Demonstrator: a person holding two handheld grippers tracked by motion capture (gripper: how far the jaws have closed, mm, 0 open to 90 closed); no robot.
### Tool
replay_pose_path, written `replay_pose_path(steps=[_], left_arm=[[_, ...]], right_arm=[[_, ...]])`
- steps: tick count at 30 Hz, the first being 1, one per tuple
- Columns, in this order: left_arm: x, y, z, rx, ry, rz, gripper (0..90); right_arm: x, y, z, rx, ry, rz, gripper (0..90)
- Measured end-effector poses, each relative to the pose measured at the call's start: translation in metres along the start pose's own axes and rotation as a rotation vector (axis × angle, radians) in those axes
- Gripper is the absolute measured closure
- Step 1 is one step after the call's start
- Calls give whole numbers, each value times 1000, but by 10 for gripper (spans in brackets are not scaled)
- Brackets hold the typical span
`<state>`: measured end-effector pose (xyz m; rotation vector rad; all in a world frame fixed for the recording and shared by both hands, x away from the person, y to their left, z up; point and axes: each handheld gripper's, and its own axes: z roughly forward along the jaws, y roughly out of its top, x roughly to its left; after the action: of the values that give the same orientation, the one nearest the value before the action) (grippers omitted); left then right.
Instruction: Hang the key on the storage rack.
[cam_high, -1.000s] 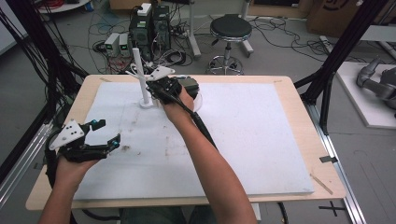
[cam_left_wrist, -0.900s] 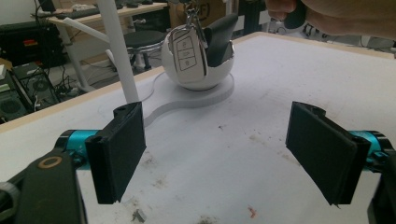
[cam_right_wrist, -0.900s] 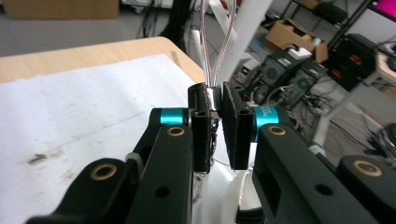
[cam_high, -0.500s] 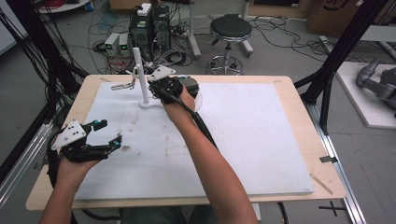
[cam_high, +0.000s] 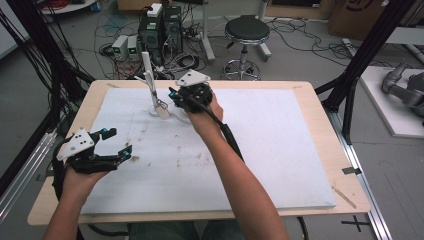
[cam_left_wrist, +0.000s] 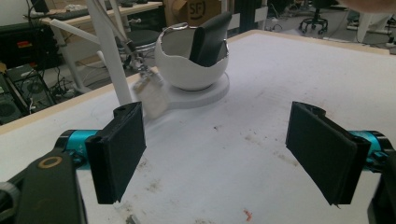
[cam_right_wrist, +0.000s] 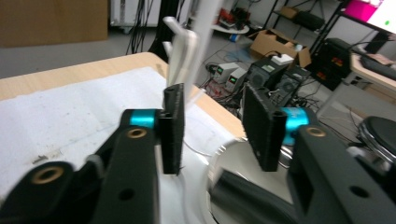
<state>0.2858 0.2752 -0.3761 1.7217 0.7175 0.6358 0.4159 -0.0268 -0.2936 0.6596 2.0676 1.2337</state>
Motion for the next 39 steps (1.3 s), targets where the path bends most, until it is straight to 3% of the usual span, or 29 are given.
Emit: replay_pose_path(steps=[3,9,16,21,27,33,39], left_arm=[[-1,1,2,3,-2,4,199],[-2,1,4,13,1,6,199],[-2,3,7,6,1,10,199],[-3,4,10,9,-2,12,199],[-3,4,14,8,-5,12,199],[-3,1,16,-1,-28,0,191],[-1,-2,15,-10,-26,-13,183]], right_arm=[[-15,-11,-23,-22,-16,31,541],[-53,-38,-74,-9,-69,72,449],[-87,-85,-132,-33,-146,146,409],[-97,-113,-160,-30,-182,185,388],[-100,-140,-182,-17,-197,216,341],[-94,-168,-193,-20,-188,240,314],[-90,-190,-193,4,-176,269,247]])
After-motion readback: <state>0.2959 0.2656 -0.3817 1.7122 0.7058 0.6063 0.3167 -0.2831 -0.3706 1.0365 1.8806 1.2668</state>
